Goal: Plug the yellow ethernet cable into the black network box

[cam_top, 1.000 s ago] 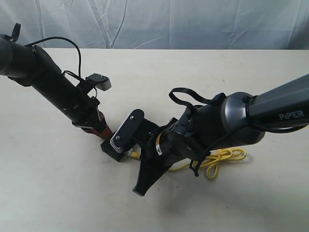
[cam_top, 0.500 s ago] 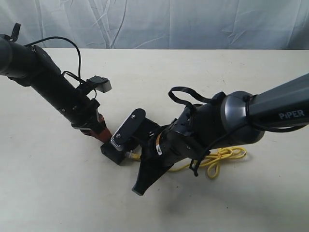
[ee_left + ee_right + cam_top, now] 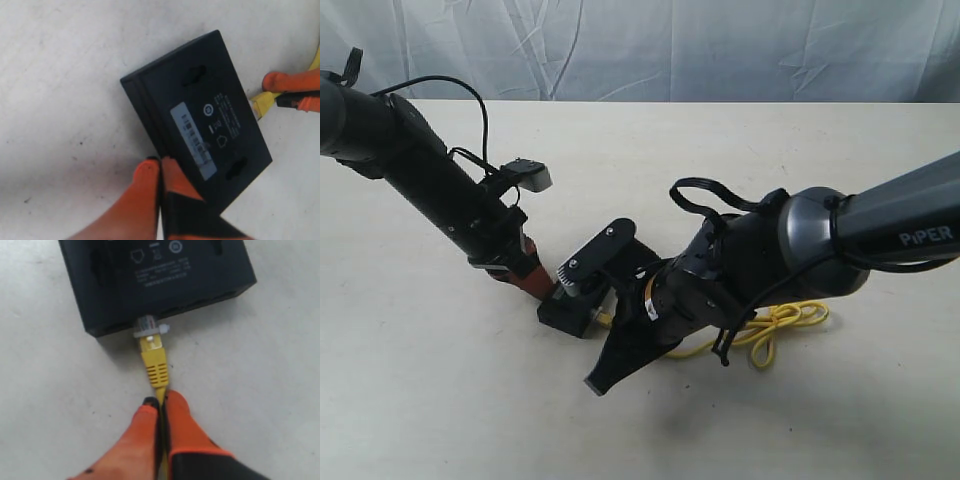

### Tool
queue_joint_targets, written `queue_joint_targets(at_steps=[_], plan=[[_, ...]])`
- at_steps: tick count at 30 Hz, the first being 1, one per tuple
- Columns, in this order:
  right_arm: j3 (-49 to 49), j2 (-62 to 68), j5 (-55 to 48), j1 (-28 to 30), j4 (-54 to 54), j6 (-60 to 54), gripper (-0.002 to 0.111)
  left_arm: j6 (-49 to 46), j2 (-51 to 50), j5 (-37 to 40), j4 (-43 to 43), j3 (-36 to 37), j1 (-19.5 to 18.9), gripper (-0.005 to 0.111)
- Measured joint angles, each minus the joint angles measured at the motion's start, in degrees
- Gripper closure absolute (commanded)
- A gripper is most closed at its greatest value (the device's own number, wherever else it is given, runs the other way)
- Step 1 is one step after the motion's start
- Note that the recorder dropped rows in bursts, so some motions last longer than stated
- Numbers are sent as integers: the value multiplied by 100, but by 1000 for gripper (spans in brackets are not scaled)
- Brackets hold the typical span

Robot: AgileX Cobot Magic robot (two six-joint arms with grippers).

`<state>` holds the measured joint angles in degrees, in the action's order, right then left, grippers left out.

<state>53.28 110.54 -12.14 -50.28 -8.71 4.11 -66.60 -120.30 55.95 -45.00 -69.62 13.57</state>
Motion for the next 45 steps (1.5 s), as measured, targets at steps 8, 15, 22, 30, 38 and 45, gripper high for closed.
queue_joint_targets(at_steps=[8, 15, 22, 30, 38, 45], plan=[[-11, 0, 185, 0, -168, 11, 104, 0, 0, -22, 0, 0, 0, 107], [-11, 12, 293, 0, -179, 21, 62, 0, 13, -49, 30, 0, 0, 107], [-11, -451, -343, 371, 529, 32, 73, 1259, 804, -625, 930, -60, -436, 107], [-625, -2696, -1533, 1955, 1679, 62, 109, 3644, 4406, -2024, 2476, 1438, -824, 107], [-2121, -5546, -1413, 2751, 1640, 62, 109, 3718, 8045, -3233, 2925, 3555, -824, 107], [-2350, -7059, -1830, 2764, 1541, 62, 109, 3718, 9066, -2883, 2925, 3841, -824, 107]])
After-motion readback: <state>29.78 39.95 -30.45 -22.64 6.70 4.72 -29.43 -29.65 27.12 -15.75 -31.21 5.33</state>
